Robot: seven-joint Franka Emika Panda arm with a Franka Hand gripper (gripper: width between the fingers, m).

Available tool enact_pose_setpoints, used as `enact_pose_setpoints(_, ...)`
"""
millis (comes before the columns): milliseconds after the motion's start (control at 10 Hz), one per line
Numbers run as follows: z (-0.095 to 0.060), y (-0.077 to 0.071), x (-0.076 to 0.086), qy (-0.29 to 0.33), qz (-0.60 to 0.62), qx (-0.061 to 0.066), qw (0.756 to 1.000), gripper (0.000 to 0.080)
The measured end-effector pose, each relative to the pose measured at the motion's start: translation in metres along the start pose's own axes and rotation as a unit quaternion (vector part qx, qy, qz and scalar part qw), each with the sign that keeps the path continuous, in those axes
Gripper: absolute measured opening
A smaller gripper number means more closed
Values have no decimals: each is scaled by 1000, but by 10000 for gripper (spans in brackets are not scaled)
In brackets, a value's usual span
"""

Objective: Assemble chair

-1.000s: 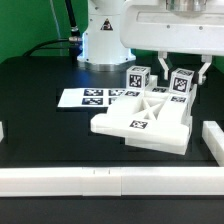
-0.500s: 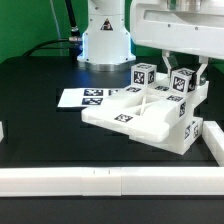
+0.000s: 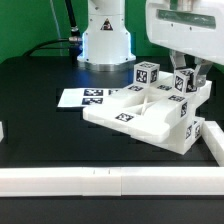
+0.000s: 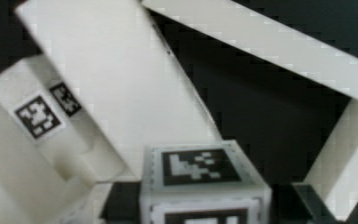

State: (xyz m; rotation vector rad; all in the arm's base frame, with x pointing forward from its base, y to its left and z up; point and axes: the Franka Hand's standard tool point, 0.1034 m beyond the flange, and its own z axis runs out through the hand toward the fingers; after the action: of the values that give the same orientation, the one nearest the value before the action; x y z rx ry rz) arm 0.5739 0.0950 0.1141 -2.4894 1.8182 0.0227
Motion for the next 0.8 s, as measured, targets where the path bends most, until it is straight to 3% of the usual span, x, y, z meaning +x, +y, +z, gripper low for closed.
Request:
enact_pose_setpoints(100, 0, 0, 0, 0, -5, 0, 1000, 388)
enact_pose_setpoints(200, 0, 0, 0, 0, -5, 0, 1000, 572)
enact_pose_setpoints(300, 0, 0, -1, 1, -13, -2, 1000, 626)
enact_pose_setpoints(500, 0, 1, -3, -1, -56, -13, 998, 642)
enact_pose_setpoints(800, 1, 1, -2, -1, -151, -12, 988, 649)
